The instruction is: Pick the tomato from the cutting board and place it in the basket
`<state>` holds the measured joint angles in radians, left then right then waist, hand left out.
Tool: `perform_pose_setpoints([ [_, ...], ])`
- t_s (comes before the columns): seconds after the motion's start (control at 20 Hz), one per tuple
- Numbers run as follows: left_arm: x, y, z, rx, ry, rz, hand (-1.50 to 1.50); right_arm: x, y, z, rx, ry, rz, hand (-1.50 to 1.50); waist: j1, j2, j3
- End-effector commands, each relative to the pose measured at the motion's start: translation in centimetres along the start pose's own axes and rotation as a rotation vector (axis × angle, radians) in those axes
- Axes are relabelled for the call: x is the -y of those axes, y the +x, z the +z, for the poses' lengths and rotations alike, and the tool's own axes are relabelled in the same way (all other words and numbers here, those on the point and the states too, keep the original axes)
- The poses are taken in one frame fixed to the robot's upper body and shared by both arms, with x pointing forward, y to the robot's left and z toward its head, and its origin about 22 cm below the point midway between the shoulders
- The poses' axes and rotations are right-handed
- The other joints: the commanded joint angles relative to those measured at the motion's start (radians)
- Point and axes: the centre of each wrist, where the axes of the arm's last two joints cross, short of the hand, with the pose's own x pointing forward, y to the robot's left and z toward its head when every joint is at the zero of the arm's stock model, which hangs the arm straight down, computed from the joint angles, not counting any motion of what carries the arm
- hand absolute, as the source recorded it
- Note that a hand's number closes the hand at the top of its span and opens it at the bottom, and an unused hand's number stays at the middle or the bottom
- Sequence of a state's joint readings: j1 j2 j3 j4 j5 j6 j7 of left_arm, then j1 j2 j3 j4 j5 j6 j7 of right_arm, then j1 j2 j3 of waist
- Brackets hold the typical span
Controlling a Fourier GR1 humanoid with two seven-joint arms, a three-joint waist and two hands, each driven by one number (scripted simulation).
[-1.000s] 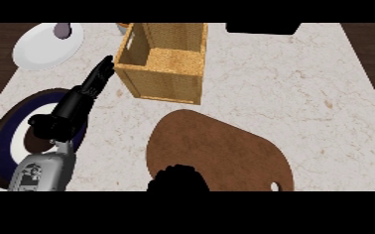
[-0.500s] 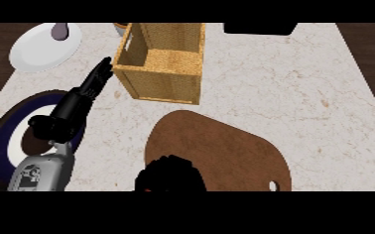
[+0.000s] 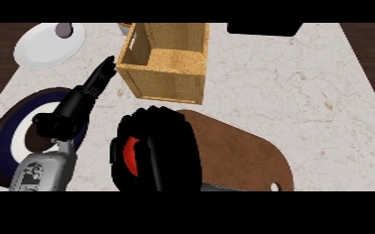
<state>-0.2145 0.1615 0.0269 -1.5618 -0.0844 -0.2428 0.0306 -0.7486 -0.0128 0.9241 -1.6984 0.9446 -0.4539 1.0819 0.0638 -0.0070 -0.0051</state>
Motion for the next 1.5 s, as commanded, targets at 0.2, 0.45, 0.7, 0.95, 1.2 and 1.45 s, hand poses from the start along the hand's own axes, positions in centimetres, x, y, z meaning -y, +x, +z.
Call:
perform_pose_setpoints([
  [0.2, 0.3, 0.1, -0.7, 0.019, -0.017, -0.016, 0.0, 1.1, 2.6, -7.8, -0.196, -0.191, -0.035, 1.5, 0.024, 0.013, 0.0],
  [0.45, 0.2, 0.1, -0.9, 0.008, -0.016, 0.001, 0.0, 2.1, 3.2, -12.2, -0.25, -0.304, -0.05, 1.5, 0.014, 0.014, 0.001],
  [0.7, 0.5, -0.2, -1.1, 0.013, 0.001, 0.0, 0.0, 1.9, 3.2, -15.3, -0.289, -0.327, -0.017, 1.5, 0.005, 0.017, 0.002],
  [0.95, 0.7, -1.1, 0.2, 0.004, 0.016, 0.019, 0.0, 1.1, 1.4, -17.2, -0.36, -0.284, 0.005, 1.5, 0.003, 0.018, 0.002],
  [1.2, -1.7, 0.3, 0.2, 0.006, 0.01, 0.0, 0.0, -1.3, -2.9, -17.4, -0.351, -0.301, 0.01, 1.5, 0.005, 0.019, 0.003],
  [1.45, -0.5, -0.6, 0.4, 0.017, 0.008, -0.001, 0.0, -2.9, -6.5, -16.8, -0.315, -0.347, 0.037, 1.5, -0.012, 0.017, 0.004],
])
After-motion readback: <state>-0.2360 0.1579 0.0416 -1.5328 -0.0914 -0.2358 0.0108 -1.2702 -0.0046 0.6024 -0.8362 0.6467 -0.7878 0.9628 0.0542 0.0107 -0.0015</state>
